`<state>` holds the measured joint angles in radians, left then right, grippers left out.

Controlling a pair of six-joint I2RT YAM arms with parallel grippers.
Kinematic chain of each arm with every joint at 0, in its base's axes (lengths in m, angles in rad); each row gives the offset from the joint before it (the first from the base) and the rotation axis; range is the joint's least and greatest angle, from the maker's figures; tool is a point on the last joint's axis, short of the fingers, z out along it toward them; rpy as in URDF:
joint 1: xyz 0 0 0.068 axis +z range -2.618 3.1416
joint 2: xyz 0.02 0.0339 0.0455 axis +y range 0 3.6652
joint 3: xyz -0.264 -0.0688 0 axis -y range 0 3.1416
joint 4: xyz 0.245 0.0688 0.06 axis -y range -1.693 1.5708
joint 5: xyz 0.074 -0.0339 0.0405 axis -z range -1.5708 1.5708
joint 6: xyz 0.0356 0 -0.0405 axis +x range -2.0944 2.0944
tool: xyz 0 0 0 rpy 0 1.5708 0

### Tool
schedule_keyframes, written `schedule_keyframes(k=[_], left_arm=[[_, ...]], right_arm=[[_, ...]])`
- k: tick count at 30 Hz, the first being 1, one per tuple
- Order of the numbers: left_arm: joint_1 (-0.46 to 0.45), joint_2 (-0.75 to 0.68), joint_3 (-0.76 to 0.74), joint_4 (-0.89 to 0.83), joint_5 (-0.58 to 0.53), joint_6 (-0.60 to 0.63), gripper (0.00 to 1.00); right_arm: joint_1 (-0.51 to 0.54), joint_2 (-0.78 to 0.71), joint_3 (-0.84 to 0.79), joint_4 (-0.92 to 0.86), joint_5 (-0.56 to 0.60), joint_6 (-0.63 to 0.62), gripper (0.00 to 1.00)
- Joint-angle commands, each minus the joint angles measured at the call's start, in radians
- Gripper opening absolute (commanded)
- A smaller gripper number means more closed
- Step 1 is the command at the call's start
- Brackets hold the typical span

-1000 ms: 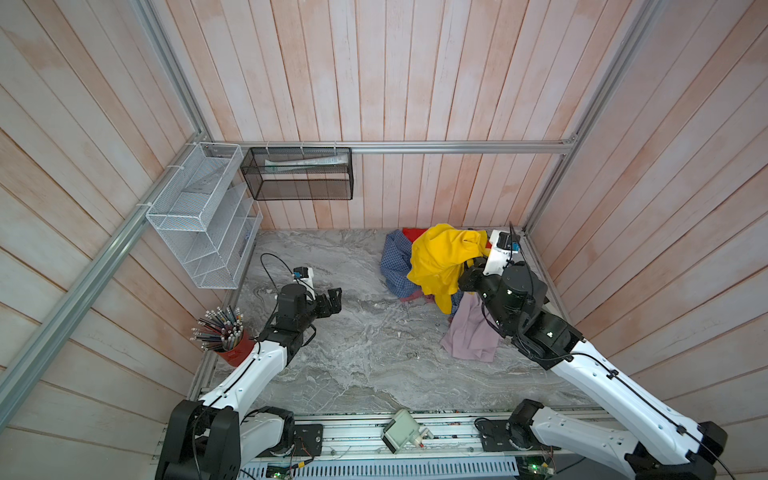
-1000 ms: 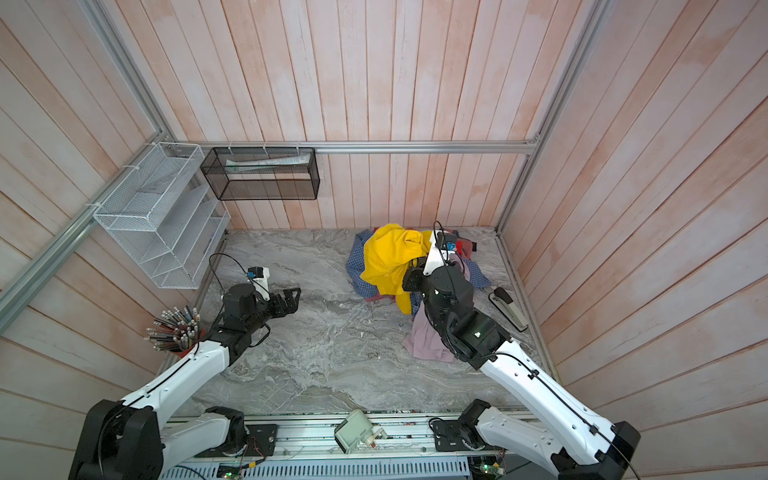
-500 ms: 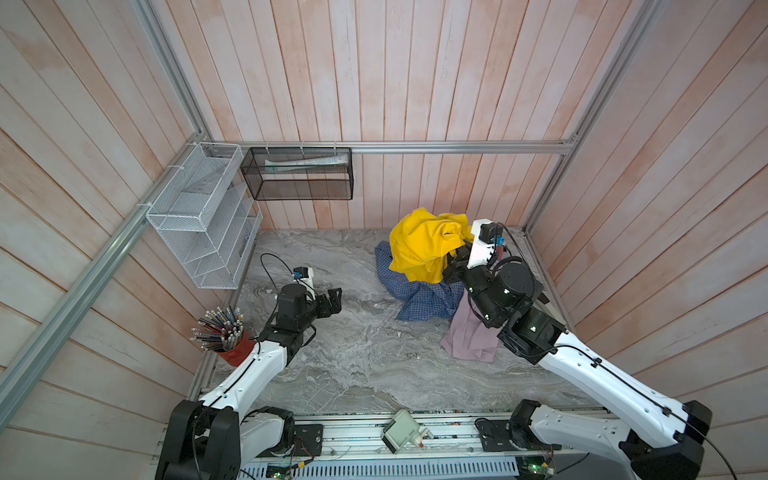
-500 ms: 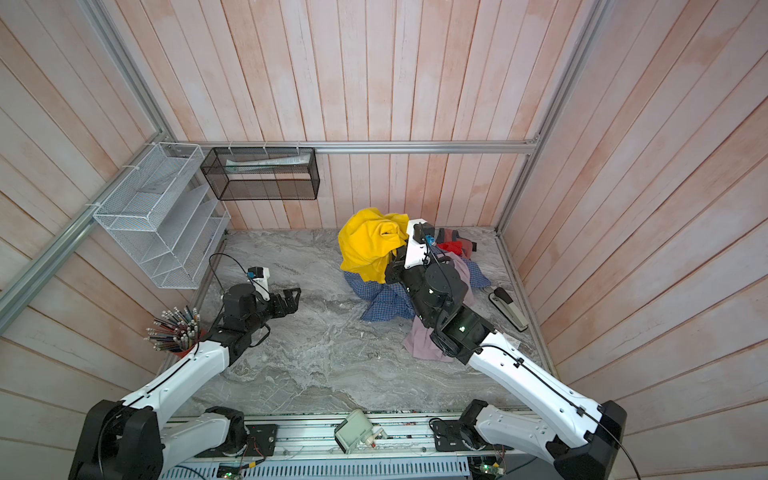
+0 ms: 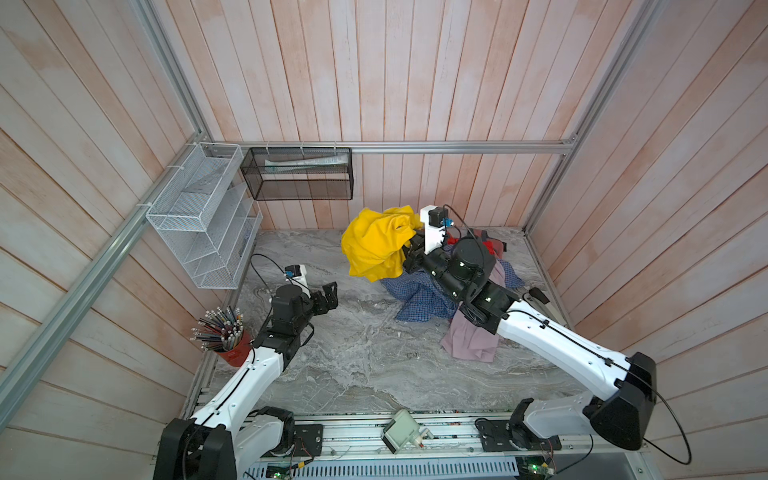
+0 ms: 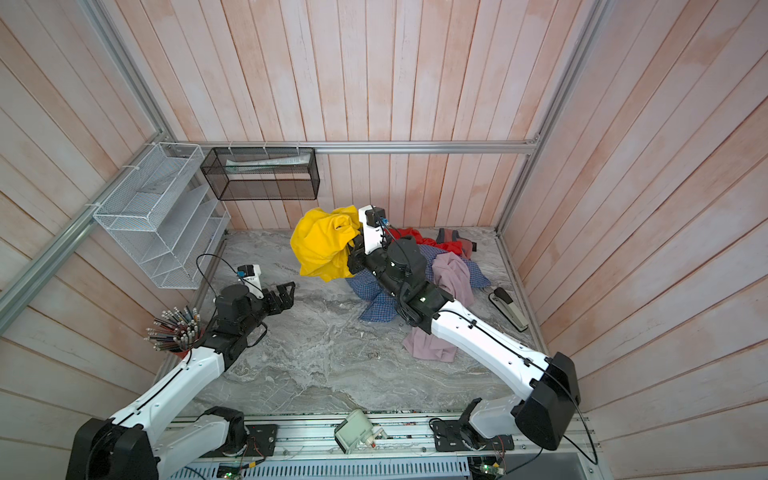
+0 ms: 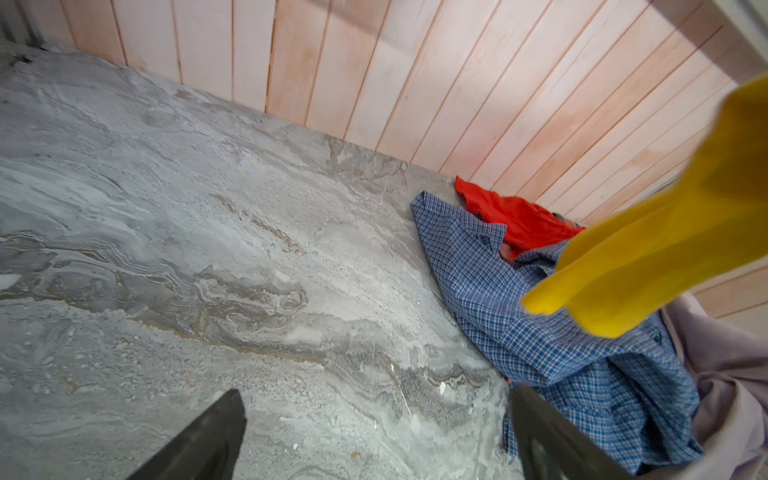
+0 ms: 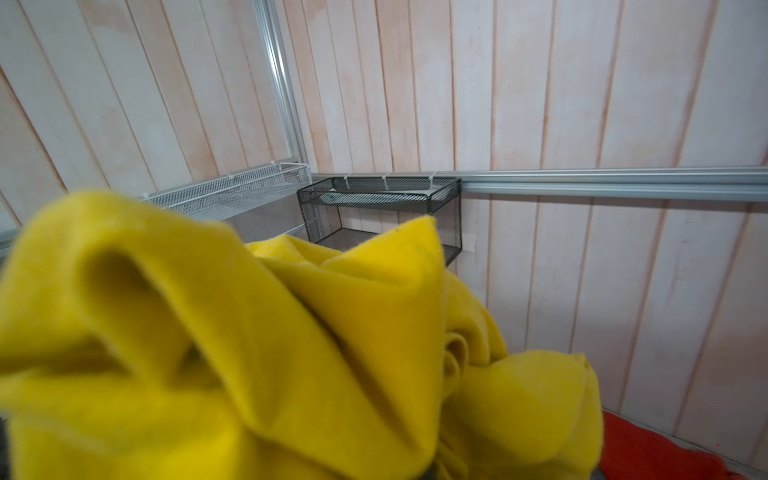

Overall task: Pick out a specific cloth from the pile
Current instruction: 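Carry the yellow cloth toward the left gripper and lower it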

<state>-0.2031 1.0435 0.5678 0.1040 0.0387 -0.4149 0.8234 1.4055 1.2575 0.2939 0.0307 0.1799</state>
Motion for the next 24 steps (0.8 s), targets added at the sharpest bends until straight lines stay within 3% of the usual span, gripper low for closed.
schedule_keyframes(k=[1, 7, 13, 19, 24], left_arm=[[0.007, -0.054, -0.024, -0.005, -0.098, -0.021, 1.0], [0.016, -0.166, -0.047, -0.059, -0.246, -0.053, 1.0], [0.018, -0.259, -0.064, -0.1, -0.324, -0.059, 1.0], [0.019, -0.301, -0.057, -0.146, -0.359, -0.033, 1.0], [0.018, -0.311, -0.052, -0.156, -0.363, -0.03, 1.0]], right_arm=[[0.006, 0.055, 0.043, 0.017, -0.173, 0.062, 0.0], [0.009, 0.202, 0.105, -0.057, -0.294, 0.096, 0.0], [0.026, 0.388, 0.22, -0.158, -0.444, 0.101, 0.0], [0.041, 0.559, 0.316, -0.309, -0.484, 0.083, 0.0], [0.043, 0.703, 0.452, -0.431, -0.433, 0.095, 0.0]])
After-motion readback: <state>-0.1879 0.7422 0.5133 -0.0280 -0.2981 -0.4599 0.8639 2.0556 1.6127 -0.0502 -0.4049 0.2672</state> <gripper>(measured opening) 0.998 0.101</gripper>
